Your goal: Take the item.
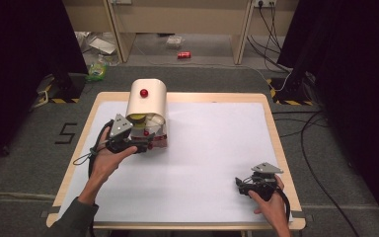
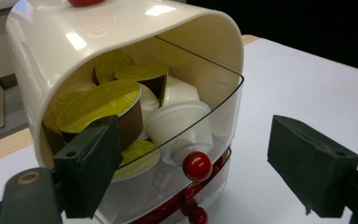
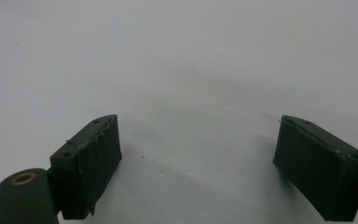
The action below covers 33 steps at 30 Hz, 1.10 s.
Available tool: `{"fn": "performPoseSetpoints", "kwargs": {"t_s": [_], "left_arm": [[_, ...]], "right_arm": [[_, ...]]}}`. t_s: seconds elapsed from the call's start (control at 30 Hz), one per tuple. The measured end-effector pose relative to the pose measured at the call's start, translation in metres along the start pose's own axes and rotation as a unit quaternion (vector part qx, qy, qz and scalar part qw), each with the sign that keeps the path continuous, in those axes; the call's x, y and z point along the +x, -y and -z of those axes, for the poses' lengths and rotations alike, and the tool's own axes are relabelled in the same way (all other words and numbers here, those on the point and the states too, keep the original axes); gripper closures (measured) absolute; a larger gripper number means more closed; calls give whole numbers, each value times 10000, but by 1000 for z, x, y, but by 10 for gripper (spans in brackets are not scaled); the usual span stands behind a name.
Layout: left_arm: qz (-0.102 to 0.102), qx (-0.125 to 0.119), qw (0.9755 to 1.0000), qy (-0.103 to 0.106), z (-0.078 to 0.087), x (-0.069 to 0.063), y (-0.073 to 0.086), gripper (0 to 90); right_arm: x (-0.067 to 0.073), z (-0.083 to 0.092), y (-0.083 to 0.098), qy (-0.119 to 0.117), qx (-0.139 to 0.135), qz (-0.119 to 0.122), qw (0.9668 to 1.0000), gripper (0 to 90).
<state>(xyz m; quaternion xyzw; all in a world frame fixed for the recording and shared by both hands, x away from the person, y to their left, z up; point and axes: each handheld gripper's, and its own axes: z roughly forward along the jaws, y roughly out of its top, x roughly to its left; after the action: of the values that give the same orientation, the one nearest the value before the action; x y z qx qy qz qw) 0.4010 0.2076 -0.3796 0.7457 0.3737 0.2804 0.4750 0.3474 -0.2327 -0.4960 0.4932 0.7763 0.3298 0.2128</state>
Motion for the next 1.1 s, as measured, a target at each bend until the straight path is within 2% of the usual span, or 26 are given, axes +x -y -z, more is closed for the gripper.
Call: {"fn": "performPoseSetpoints", "kwargs": {"t_s": [0.03,0.1,0.23,0.4,0.73,1.1], "left_arm": [[74,-13,9999,85,2,0,-1,170],[88,14,9999,115,4,-2,-2,170],[52,73,9999,94,6,-3,-3,170],[92,55,9999,100,7,-4,-3,171],[48,52,9999,80,13,-8,-1,171],[15,69,9999,107,22,-19,5,170]], "right_arm": [[0,0,0,-3,-6,-8,10000,148],[0,0,0,-3,-6,-9,10000,148],[0,0,0,-1,-4,-3,10000,148],[0,0,0,-2,-5,-2,10000,148],[0,0,0,-4,-5,18,10000,148],[0,0,0,-4,-2,12,10000,148]]}}
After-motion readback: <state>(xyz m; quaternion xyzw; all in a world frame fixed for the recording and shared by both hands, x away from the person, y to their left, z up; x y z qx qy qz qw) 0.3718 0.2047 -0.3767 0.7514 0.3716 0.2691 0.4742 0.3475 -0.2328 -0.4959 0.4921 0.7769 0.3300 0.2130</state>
